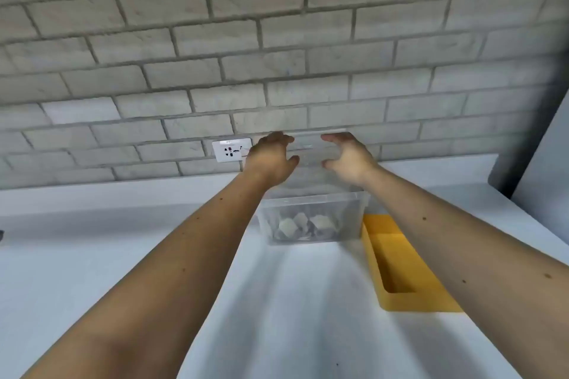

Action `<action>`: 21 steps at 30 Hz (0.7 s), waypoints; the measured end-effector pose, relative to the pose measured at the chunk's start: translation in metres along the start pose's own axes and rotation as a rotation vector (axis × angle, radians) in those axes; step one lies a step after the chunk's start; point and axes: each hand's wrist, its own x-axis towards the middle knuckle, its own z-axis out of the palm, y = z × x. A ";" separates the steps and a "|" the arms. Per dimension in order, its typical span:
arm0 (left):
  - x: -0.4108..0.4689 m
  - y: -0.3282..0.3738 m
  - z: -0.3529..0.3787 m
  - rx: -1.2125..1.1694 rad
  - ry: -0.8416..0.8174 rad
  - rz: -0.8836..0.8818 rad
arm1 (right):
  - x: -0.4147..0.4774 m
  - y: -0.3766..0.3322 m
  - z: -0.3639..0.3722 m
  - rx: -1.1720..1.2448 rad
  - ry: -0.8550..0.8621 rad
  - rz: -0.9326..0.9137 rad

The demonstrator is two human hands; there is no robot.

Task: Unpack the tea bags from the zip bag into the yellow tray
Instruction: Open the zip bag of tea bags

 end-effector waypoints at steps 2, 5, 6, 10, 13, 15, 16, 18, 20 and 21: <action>0.008 -0.002 0.004 0.109 -0.035 -0.015 | 0.008 0.001 0.003 -0.120 -0.078 0.015; 0.021 -0.007 0.014 0.140 -0.095 -0.110 | 0.017 0.004 0.006 -0.243 -0.162 0.058; 0.023 -0.008 0.015 0.139 -0.107 -0.116 | 0.019 0.004 0.007 -0.265 -0.164 0.059; 0.025 -0.007 0.011 0.022 -0.133 -0.012 | 0.026 0.009 -0.002 -0.312 -0.177 0.083; 0.020 -0.006 0.003 -0.098 -0.057 0.007 | 0.031 0.013 -0.015 -0.255 -0.173 0.047; 0.018 -0.002 -0.005 -0.125 0.022 0.013 | 0.033 0.010 -0.025 -0.177 -0.142 0.015; 0.018 0.001 -0.012 -0.141 0.066 0.013 | 0.034 0.005 -0.032 -0.121 -0.110 -0.005; 0.018 0.009 -0.034 -0.170 0.181 0.037 | 0.036 -0.014 -0.049 -0.005 -0.006 -0.058; 0.017 0.020 -0.067 -0.204 0.292 0.084 | 0.036 -0.036 -0.069 0.107 0.133 -0.142; 0.015 0.026 -0.084 -0.212 0.341 0.114 | 0.034 -0.047 -0.079 0.169 0.200 -0.202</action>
